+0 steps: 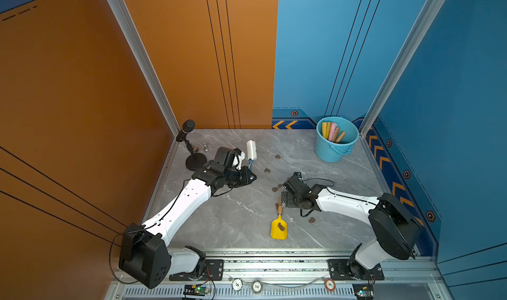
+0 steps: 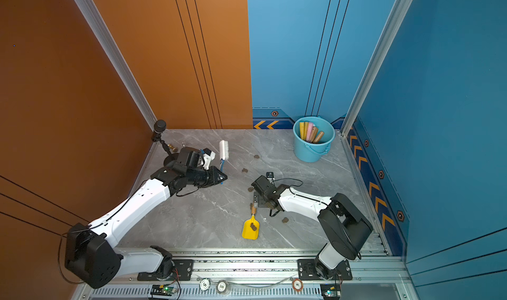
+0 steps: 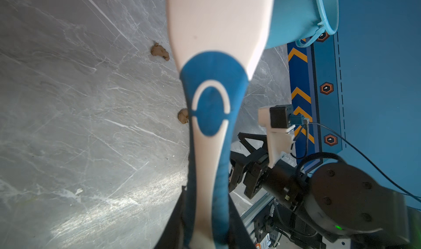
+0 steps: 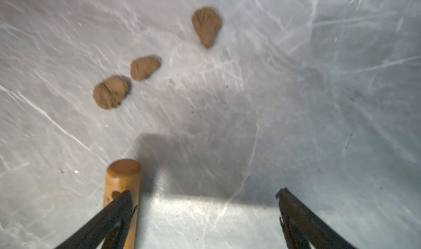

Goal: Brush the soil off the hand trowel and place it into the bucket
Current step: Adjust the hand trowel at the center of the board, then pick up the hand trowel from the center of the board.

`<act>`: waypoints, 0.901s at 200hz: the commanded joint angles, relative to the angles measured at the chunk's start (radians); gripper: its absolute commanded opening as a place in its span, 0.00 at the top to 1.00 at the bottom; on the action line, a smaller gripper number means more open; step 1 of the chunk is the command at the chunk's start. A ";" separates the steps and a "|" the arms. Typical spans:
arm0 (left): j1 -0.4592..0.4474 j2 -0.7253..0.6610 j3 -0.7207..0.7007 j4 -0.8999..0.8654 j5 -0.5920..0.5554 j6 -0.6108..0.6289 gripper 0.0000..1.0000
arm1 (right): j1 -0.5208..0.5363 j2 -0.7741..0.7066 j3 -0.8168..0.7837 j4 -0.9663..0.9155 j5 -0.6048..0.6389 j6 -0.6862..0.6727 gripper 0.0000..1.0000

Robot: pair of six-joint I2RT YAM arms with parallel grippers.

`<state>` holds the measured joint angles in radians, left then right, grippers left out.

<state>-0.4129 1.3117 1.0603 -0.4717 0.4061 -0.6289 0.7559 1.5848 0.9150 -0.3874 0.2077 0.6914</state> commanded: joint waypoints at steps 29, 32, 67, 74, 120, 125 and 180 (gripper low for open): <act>0.048 0.044 0.079 -0.011 -0.020 0.039 1.00 | -0.115 -0.091 0.157 -0.091 -0.042 0.047 0.00; 0.050 0.048 0.087 -0.010 -0.020 0.041 1.00 | -0.124 -0.092 0.176 -0.091 -0.046 0.051 0.01; 0.082 0.105 0.166 -0.010 -0.004 0.068 1.00 | -0.150 -0.051 0.398 -0.084 -0.078 0.107 0.01; 0.089 0.113 0.178 -0.010 -0.001 0.068 1.00 | -0.149 -0.042 0.414 -0.068 -0.104 0.150 0.00; 0.126 0.124 0.187 -0.007 -0.035 0.062 1.00 | -0.084 -0.059 0.433 0.034 -0.123 0.129 0.01; 0.129 0.122 0.187 -0.007 -0.037 0.063 1.00 | -0.101 -0.068 0.417 0.063 -0.165 0.139 0.01; 0.150 0.113 0.180 -0.011 -0.047 0.066 1.00 | -0.223 -0.115 0.252 0.098 -0.303 0.151 0.01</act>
<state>-0.2680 1.4376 1.2236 -0.4831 0.3748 -0.5873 0.5545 1.4883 1.2037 -0.2913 -0.0151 0.8650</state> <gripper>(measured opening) 0.227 0.995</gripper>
